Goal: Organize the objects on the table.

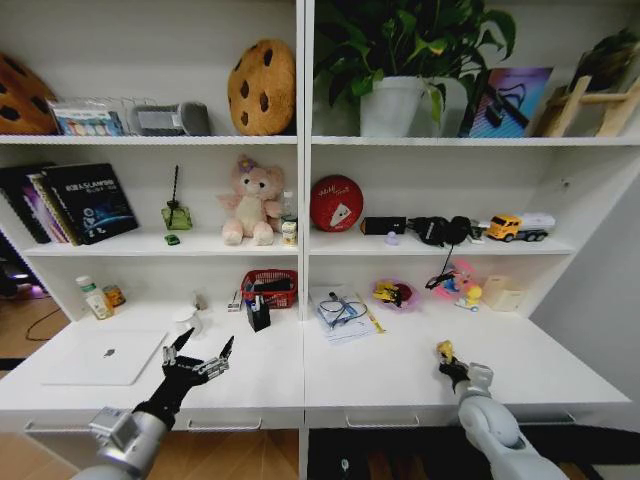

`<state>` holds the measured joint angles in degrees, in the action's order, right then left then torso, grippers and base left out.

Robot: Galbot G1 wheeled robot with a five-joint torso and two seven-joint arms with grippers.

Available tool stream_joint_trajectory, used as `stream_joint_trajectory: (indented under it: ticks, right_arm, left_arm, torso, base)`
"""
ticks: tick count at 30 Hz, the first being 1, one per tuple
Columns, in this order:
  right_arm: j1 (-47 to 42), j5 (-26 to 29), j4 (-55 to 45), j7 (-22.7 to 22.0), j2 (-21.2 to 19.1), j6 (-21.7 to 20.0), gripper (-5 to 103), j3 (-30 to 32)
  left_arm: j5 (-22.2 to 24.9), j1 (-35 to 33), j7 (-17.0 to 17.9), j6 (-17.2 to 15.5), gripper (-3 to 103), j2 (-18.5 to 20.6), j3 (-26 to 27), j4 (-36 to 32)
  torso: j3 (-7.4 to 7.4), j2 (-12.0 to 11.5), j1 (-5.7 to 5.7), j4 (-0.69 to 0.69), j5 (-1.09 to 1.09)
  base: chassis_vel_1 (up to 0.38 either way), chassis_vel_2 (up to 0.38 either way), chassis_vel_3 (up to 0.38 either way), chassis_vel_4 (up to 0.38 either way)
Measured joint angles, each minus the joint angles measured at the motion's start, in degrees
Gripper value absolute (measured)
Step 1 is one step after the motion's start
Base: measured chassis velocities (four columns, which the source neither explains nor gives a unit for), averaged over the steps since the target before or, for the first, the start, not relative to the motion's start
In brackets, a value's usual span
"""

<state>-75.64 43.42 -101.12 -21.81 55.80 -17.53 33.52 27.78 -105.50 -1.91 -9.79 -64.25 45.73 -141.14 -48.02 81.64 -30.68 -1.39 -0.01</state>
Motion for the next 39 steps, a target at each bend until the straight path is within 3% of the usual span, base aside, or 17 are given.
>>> stream_joint_trajectory:
  ticks: [6,8,12,19,26,29,31,36,39]
  right_arm:
    - [11.75,3.38,3.56,3.77,-3.04,0.25,15,-5.51]
    - [19.72,5.7,9.21,7.0,-4.39,0.08,15,-10.34]
    - [25.14,5.07,14.01,8.5,-4.53,0.23,15,-14.69]
    - [37.63,-0.2,27.13,11.29,-1.12,2.88,15,-21.45]
    - [42.88,-4.23,38.64,12.93,1.27,5.36,15,-23.3]
    - [44.37,-5.31,43.7,13.62,2.48,8.95,12,-24.23]
    - [45.17,-5.59,46.91,14.73,3.49,12.46,19,-25.32]
    - [44.93,-5.56,47.8,15.27,4.46,13.96,30,-25.0]
    - [43.15,-5.52,45.12,15.28,3.97,13.86,47,-23.7]
  left_arm:
    - [0.0,0.0,-0.01,0.0,100,0.0,0.0,0.0]
    - [0.0,0.0,-0.02,0.0,100,0.0,0.0,0.0]
    - [0.0,0.0,-0.02,0.0,100,0.0,0.0,0.0]
    - [0.0,-0.01,-0.01,0.0,100,0.0,-0.01,0.0]
    - [0.0,0.0,0.0,0.0,100,0.0,0.0,0.0]
    - [0.0,0.0,0.0,0.0,100,0.0,0.0,0.0]
    - [0.0,0.0,0.0,0.0,100,0.0,0.0,0.0]
    - [0.0,0.0,0.0,0.0,100,0.0,0.0,0.0]
    - [0.0,0.0,0.0,0.0,100,0.0,0.0,0.0]
  torso:
    - [0.0,0.0,0.0,0.05,0.01]
    - [-0.01,-0.01,-0.01,0.05,0.0]
    - [-0.01,-0.01,-0.01,0.03,0.01]
    - [-0.01,-0.01,-0.01,0.04,0.0]
    - [0.0,-0.01,-0.01,0.02,0.0]
    - [0.0,-0.01,-0.01,0.01,0.0]
    - [-0.01,-0.01,-0.01,0.04,0.02]
    - [0.0,-0.01,-0.01,0.04,0.01]
    - [-0.01,-0.01,-0.01,0.03,0.02]
  base:
    - [0.0,0.0,0.0,0.0]
    - [0.0,0.0,0.0,0.0]
    - [0.0,0.0,0.0,0.0]
    - [0.0,0.0,0.0,0.0]
    - [0.0,0.0,0.0,0.0]
    - [0.0,0.0,0.0,0.0]
    - [0.0,0.0,0.0,0.0]
    - [0.0,0.0,0.0,0.0]
    - [0.0,0.0,0.0,0.0]
